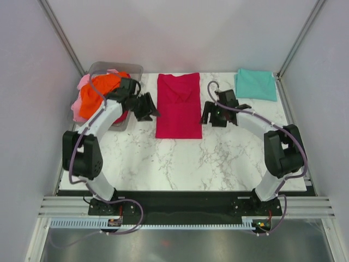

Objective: Fold and stack the t-shirts
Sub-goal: Fold the tshirt

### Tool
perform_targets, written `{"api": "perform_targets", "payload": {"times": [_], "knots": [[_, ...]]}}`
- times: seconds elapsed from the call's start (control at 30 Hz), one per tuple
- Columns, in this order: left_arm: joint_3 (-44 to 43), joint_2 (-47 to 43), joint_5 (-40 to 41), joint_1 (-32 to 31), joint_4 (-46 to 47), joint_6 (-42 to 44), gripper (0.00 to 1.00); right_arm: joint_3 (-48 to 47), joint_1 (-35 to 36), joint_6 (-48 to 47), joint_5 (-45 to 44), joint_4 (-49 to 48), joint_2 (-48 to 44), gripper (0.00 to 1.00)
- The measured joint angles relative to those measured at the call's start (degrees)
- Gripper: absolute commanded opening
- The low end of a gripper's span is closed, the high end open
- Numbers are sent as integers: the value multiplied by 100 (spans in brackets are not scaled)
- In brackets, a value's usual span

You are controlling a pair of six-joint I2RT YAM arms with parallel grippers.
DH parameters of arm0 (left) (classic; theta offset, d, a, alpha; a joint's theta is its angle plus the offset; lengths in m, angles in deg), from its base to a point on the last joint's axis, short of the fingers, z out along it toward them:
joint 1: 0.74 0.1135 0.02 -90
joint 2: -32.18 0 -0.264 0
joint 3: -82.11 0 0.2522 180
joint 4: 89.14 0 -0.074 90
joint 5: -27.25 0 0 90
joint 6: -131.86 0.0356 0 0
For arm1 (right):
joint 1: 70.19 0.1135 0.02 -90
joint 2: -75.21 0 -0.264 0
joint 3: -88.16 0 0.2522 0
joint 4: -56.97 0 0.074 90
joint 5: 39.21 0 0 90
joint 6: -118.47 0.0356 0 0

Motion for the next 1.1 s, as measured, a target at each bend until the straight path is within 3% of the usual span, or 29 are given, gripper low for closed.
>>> {"api": "perform_targets", "payload": {"times": [0.13,0.3,0.53,0.57,0.6,0.7,1.1], "knots": [[1919,-990,68,-4,737,-17,57,975,310,173,181,-297,-236,75],[3257,-1113,201,52,1259,-142,57,1497,514,291,205,-503,-243,69],[3510,-855,225,48,2050,-407,57,1515,568,424,234,-1117,13,55],[3547,-855,249,48,2157,-439,56,1513,568,433,236,-1220,61,52],[3576,-855,260,50,2245,-470,56,1513,568,435,249,-1290,96,42],[3648,-844,262,48,2485,-538,56,1513,566,463,280,-1521,236,30],[3574,-280,149,-33,3309,-807,47,1513,566,527,487,-1978,459,22]]}}
